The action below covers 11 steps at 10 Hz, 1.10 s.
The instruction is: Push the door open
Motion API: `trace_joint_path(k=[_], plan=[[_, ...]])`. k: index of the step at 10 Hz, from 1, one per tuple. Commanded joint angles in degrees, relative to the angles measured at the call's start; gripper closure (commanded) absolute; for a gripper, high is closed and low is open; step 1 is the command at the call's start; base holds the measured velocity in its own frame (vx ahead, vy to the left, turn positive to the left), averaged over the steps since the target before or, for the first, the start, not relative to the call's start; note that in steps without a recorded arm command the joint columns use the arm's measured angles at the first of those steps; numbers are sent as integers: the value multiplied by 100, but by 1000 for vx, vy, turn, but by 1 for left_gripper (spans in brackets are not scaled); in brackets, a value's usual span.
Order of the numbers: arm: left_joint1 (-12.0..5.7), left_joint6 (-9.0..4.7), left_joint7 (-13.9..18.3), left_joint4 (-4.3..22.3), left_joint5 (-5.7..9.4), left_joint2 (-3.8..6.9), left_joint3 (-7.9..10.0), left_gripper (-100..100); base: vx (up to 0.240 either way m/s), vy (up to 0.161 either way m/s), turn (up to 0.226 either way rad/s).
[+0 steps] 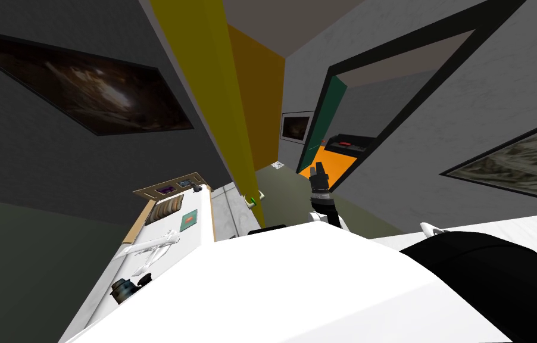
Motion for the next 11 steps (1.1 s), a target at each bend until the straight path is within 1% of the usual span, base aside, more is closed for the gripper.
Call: trace_joint_path(k=[1, 2, 3, 11], plan=[[0, 0, 0, 0, 0, 0, 0, -100, 0, 0, 0], [0, 0, 0, 0, 0, 0, 0, -100, 9, -18, 12], [-7, 3, 62, 47, 25, 28, 28, -100, 19, -22, -37], [-7, 3, 62, 47, 25, 28, 28, -100, 2, -2, -6]])
